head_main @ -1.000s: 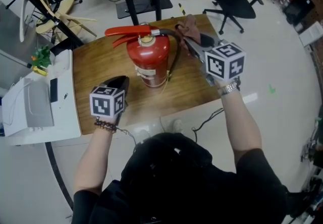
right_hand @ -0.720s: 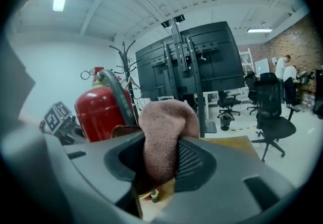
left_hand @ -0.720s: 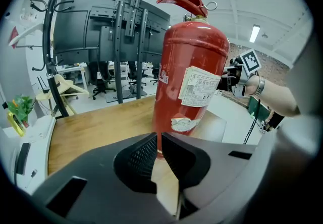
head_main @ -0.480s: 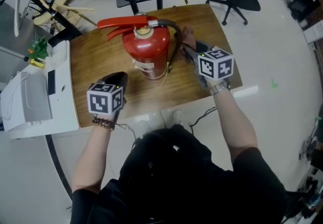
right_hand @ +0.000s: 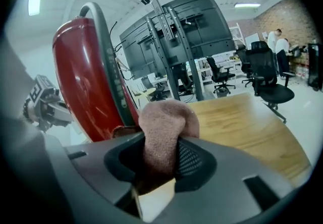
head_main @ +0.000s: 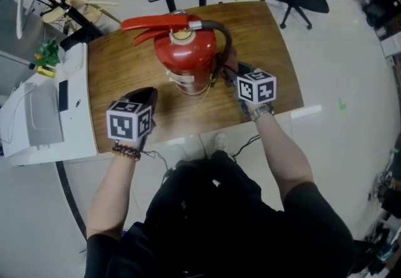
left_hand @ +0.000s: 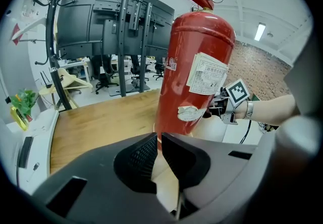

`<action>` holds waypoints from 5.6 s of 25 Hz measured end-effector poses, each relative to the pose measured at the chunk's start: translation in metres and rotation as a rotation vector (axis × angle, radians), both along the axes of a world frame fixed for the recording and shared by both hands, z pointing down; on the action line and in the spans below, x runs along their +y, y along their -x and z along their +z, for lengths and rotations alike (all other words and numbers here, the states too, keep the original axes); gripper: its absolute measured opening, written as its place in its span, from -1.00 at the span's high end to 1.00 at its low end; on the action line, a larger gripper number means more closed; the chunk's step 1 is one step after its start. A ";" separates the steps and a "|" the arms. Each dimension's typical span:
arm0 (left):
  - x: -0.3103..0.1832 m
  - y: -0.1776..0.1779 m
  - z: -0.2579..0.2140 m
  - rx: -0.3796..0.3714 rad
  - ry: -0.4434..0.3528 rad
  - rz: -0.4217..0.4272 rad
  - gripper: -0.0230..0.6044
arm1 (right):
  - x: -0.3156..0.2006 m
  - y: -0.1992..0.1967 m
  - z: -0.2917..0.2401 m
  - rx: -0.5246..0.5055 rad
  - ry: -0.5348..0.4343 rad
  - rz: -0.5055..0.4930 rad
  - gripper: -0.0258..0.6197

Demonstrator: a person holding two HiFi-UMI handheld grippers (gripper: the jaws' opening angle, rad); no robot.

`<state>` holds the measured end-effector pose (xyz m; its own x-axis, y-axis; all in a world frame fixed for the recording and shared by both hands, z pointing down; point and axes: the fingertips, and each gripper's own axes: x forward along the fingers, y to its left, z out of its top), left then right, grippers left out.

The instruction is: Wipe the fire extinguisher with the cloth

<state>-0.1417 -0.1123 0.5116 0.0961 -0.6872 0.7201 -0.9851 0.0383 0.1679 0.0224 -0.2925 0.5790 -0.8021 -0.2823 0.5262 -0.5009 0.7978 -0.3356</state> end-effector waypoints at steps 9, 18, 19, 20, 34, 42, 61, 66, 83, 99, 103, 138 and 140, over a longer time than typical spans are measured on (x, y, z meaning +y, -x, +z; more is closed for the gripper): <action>0.004 0.002 0.008 0.001 0.024 0.003 0.85 | 0.009 0.000 0.053 0.103 -0.032 0.013 0.48; 0.004 0.003 0.009 0.000 0.029 0.009 0.85 | 0.022 -0.004 0.092 0.216 -0.003 0.001 0.49; 0.005 0.003 0.009 0.001 0.029 0.010 0.85 | 0.023 -0.004 0.096 0.223 0.003 -0.001 0.49; 0.005 0.004 0.010 0.001 0.030 0.009 0.85 | 0.026 -0.004 0.100 0.228 0.010 -0.007 0.49; 0.005 0.013 0.001 -0.016 0.012 0.024 0.85 | 0.041 -0.007 0.134 0.340 0.047 -0.036 0.48; -0.005 0.018 -0.042 -0.044 -0.091 0.092 0.85 | 0.031 -0.027 0.097 0.329 -0.023 0.011 0.48; -0.023 0.000 -0.253 -0.243 -0.462 0.557 0.33 | 0.033 -0.063 -0.126 0.150 -0.291 0.039 0.48; -0.042 -0.006 -0.246 -0.167 -0.449 0.557 0.23 | 0.043 -0.065 -0.176 0.091 -0.347 0.034 0.48; -0.081 -0.014 -0.209 -0.045 -0.427 0.465 0.42 | 0.063 -0.064 -0.228 0.018 -0.424 0.018 0.48; -0.075 -0.016 -0.212 -0.048 -0.406 0.408 0.49 | 0.079 -0.043 -0.247 -0.024 -0.439 -0.015 0.48; -0.074 -0.017 -0.213 -0.044 -0.401 0.407 0.49 | 0.080 -0.042 -0.249 -0.030 -0.437 -0.014 0.48; -0.070 -0.008 -0.195 -0.059 -0.436 0.479 0.48 | 0.090 -0.023 -0.293 -0.090 -0.470 -0.018 0.48; -0.060 -0.005 -0.194 -0.042 -0.436 0.481 0.47 | 0.099 -0.018 -0.296 -0.098 -0.470 -0.035 0.48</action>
<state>-0.1368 -0.1722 0.3177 0.4440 -0.8046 0.3944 -0.8813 -0.4717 0.0298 0.0406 -0.1933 0.2827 -0.8550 -0.4430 0.2697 -0.4548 0.8904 0.0210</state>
